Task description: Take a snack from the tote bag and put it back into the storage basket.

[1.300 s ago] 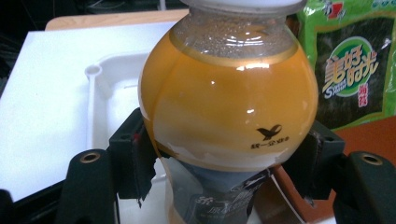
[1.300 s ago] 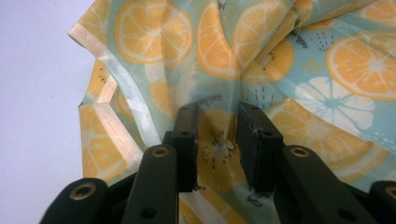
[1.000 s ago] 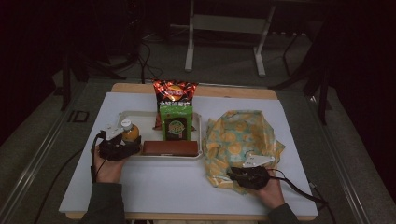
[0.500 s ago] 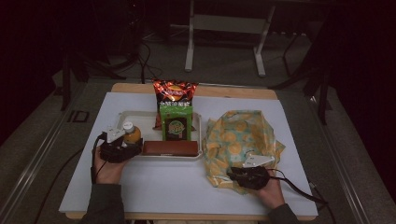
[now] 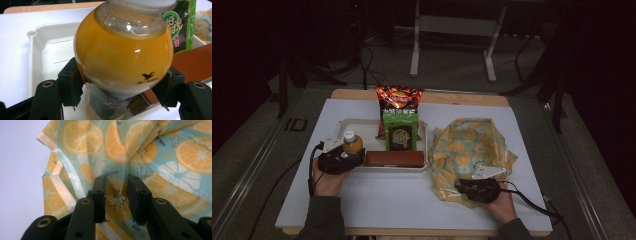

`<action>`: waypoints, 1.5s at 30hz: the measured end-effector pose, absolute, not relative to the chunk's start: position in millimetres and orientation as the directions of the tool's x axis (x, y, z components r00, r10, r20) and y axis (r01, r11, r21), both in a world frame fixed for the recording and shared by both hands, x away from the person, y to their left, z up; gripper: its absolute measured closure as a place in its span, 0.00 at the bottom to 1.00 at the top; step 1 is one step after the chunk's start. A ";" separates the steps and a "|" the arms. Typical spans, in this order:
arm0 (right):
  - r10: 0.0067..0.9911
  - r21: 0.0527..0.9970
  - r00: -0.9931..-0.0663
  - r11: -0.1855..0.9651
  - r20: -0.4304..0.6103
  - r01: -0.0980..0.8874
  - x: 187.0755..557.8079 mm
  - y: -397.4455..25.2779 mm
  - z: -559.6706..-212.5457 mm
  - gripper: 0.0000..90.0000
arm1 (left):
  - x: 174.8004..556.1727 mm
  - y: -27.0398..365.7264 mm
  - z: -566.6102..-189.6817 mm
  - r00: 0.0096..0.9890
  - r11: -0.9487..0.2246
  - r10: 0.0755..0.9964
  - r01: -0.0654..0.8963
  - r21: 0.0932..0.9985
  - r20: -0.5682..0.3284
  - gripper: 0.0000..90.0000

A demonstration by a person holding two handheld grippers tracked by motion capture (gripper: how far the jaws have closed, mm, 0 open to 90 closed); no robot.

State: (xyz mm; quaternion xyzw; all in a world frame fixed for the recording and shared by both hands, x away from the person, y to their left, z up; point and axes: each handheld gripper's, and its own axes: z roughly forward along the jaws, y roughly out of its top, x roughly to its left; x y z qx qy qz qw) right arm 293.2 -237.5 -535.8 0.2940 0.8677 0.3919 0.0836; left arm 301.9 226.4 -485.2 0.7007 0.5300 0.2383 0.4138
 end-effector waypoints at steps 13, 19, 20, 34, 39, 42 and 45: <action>0.576 0.729 -0.813 0.519 0.086 0.445 293.0 -237.4 -535.8 0.76 | 290.3 232.2 -482.2 0.332 -0.081 0.934 0.557 0.827 -0.132 0.33; 0.577 0.729 -0.813 0.520 0.085 0.445 292.8 -237.4 -535.8 0.76 | 280.8 238.1 -481.5 0.334 -0.089 0.934 0.559 0.825 -0.125 0.40; 0.576 0.729 -0.813 0.519 0.086 0.445 292.9 -237.4 -535.8 0.76 | 279.5 238.4 -481.6 0.335 -0.096 0.935 0.560 0.823 -0.119 0.41; 0.577 0.730 -0.812 0.519 0.085 0.445 292.6 -237.3 -535.8 0.76 | 266.6 242.7 -482.1 0.344 -0.118 0.933 0.573 0.811 -0.107 0.60; 0.576 0.729 -0.813 0.520 0.086 0.445 292.8 -237.4 -535.8 0.76 | 263.2 243.9 -483.9 0.367 -0.125 0.922 0.576 0.808 -0.120 0.69; 0.576 0.729 -0.813 0.519 0.086 0.445 292.7 -237.3 -535.8 0.76 | 262.5 242.2 -484.1 0.387 -0.144 0.916 0.571 0.808 -0.110 0.75; 0.576 0.729 -0.813 0.520 0.086 0.445 292.8 -237.4 -535.7 0.76 | 263.0 239.7 -485.1 0.400 -0.166 0.911 0.572 0.803 -0.097 0.82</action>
